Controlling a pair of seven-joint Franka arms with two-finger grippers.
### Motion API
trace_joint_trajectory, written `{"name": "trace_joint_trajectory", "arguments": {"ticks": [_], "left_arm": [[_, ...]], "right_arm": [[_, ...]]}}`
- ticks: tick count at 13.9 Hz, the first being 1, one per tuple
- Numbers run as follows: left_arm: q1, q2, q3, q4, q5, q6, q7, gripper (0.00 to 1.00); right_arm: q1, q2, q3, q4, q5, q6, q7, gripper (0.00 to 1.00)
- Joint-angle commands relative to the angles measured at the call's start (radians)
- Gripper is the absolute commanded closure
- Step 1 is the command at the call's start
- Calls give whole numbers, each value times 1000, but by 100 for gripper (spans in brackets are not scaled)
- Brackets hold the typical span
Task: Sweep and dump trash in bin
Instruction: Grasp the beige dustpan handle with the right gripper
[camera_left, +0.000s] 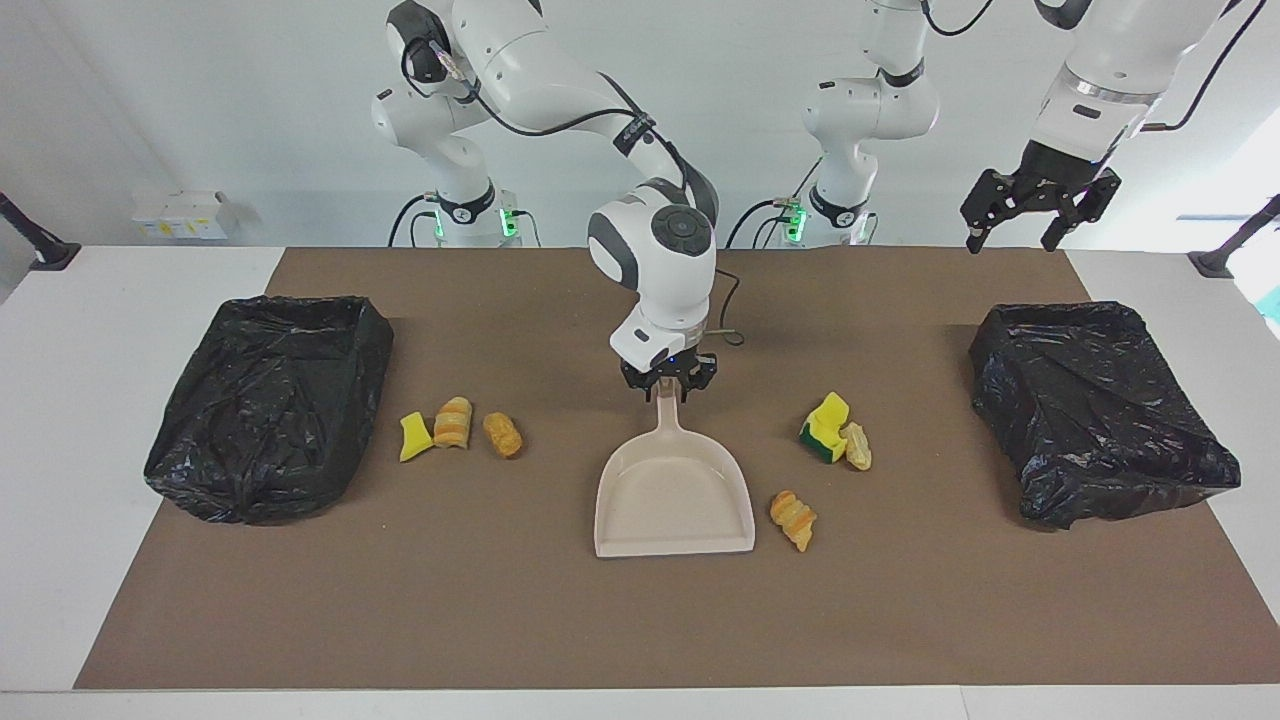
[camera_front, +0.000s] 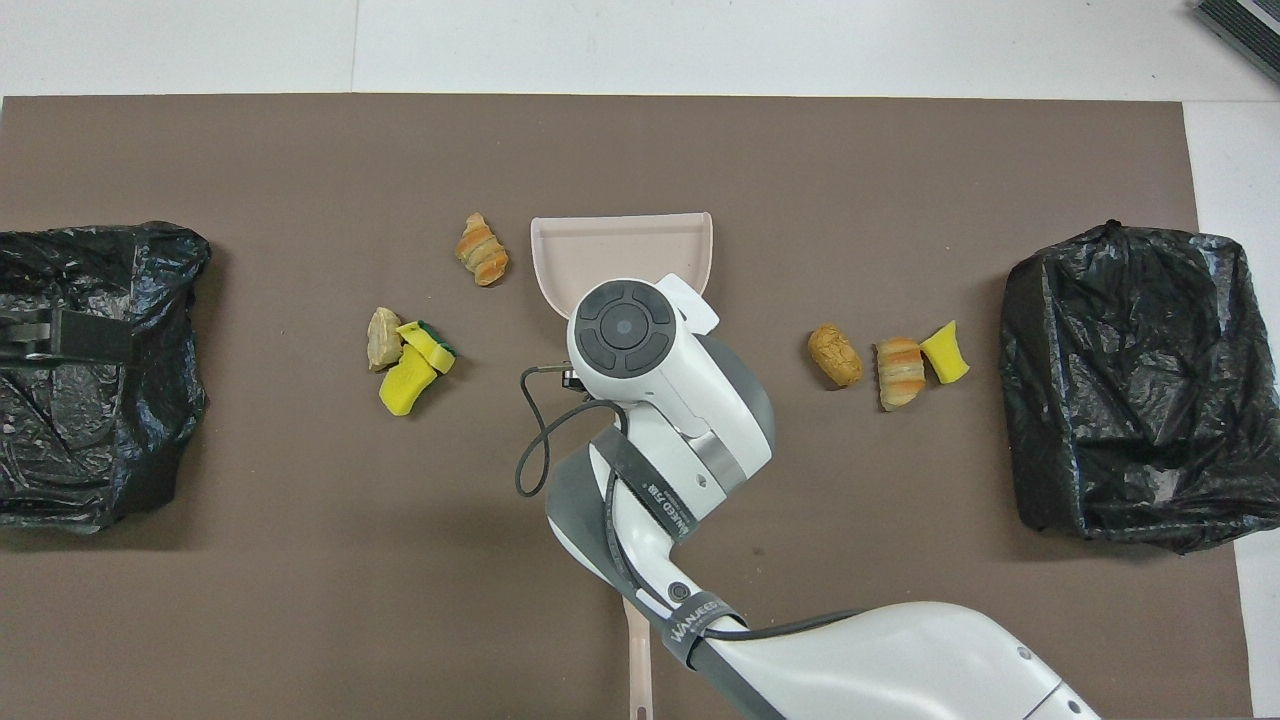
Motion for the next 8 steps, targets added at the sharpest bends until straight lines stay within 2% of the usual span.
{"name": "trace_joint_trajectory", "arguments": {"ticks": [1,2,3,7,8], "left_arm": [[9,-3,-6,-1,-5,0,8,0],[9,-5,-6,-1,-5,0,8,0],[9,-3,-6,-1,-5,0,8,0],[9,-3,-6,-1,-5,0,8,0],[9,-3,-6,-1,-5,0,8,0]], "right_arm": [[0,-53,4,-69,-6,-4,22,52],[0,-53,11,-69,-6,-7,23,65],[0,-53,16,-68,-6,-9,23,69],[0,-51,17,-63,-6,-7,22,70],[0,-51,17,-63,-7,-7,17,80]]}}
